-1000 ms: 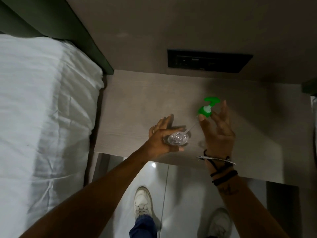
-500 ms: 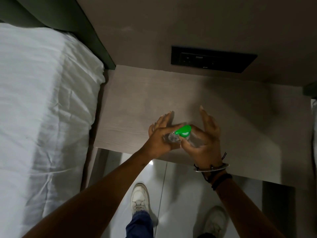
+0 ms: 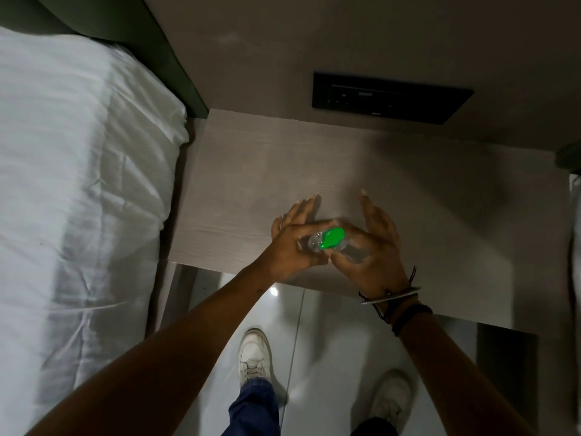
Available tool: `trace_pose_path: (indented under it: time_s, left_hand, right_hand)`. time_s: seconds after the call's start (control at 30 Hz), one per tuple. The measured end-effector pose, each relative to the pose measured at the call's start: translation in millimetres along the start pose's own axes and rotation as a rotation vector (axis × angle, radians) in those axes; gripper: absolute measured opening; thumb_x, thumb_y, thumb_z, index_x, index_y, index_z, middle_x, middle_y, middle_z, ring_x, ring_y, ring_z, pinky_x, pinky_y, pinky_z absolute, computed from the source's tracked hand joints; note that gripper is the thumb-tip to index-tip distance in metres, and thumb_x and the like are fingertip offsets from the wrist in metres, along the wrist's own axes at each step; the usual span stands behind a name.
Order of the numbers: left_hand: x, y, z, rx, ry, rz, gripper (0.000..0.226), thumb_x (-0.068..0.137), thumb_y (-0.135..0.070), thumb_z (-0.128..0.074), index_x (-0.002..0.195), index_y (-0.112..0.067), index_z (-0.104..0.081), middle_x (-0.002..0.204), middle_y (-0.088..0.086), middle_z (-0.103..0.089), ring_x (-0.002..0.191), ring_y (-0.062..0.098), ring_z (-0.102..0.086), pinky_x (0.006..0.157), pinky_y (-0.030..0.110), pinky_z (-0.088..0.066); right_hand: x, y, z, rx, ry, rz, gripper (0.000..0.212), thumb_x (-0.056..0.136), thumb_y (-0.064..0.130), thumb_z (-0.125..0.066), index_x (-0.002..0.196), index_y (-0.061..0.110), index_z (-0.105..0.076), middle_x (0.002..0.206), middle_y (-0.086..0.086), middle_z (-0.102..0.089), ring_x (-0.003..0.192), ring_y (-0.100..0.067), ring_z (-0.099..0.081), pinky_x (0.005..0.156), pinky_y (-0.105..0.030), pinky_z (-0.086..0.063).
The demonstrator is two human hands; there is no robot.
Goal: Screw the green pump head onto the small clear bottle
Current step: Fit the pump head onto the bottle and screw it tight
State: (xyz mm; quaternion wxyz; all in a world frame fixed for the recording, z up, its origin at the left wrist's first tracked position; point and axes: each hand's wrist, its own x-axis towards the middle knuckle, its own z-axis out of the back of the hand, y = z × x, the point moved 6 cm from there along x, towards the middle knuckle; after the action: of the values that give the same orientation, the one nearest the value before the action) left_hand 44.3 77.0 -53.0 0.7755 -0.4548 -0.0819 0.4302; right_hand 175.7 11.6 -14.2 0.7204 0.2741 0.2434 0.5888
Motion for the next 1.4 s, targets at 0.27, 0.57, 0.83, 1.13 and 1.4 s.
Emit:
trace_pose_path:
  time_s: [0.27,0.57,0.83,1.13,1.4]
  left_hand:
    - [0,4,-1,-0.010,-0.005,0.004,0.056,0.064,-0.033,-0.082,0.116,-0.028,-0.062,0.158,-0.001,-0.015,0.146,0.020,-0.002,0.115,0.049,0.001]
    - [-1,0,0,-0.017,0.003,-0.021,0.053,0.063,-0.026,-0.083,0.111,-0.030,-0.062,0.155,-0.003,-0.017,0.146,0.022,-0.003,0.115,0.051,0.002]
    - [0,-4,3,0.002,0.075,-0.015,0.069,0.071,-0.032,-0.077,0.129,-0.040,-0.041,0.158,0.000,-0.013,0.146,0.021,0.002,0.115,0.051,0.005]
    - [0,-11,7,0.039,0.095,-0.031,0.062,0.074,-0.027,-0.076,0.130,-0.026,-0.049,0.159,0.003,-0.012,0.146,0.020,0.002,0.116,0.049,0.004]
    - [4,-11,5,0.067,0.094,-0.034,0.063,0.069,-0.028,-0.080,0.127,-0.024,-0.054,0.159,0.004,-0.013,0.146,0.021,0.001,0.116,0.049,0.003]
  right_hand:
    - [9,6,-1,0.103,0.029,0.018,0.038,0.070,0.028,-0.075,0.107,0.023,-0.068,0.148,-0.004,-0.039,0.136,-0.034,-0.030,0.106,-0.064,-0.031]
    - [6,9,-5,0.192,0.035,-0.006,0.048,0.066,0.041,-0.073,0.112,0.031,-0.062,0.148,0.006,-0.030,0.140,-0.033,-0.025,0.109,-0.066,-0.026]
    - [9,6,-16,0.408,0.058,-0.158,0.073,0.060,0.024,-0.088,0.123,0.029,-0.051,0.147,-0.001,-0.035,0.134,-0.028,-0.035,0.108,-0.052,-0.038]
    - [14,7,-9,0.287,-0.021,-0.116,0.063,0.052,0.027,-0.092,0.105,0.017,-0.058,0.135,-0.007,-0.044,0.128,-0.028,-0.040,0.104,-0.041,-0.037]
    - [15,6,-6,0.195,-0.082,-0.118,0.056,0.048,0.024,-0.092,0.091,0.008,-0.061,0.127,-0.016,-0.054,0.120,-0.033,-0.048,0.097,-0.055,-0.043]
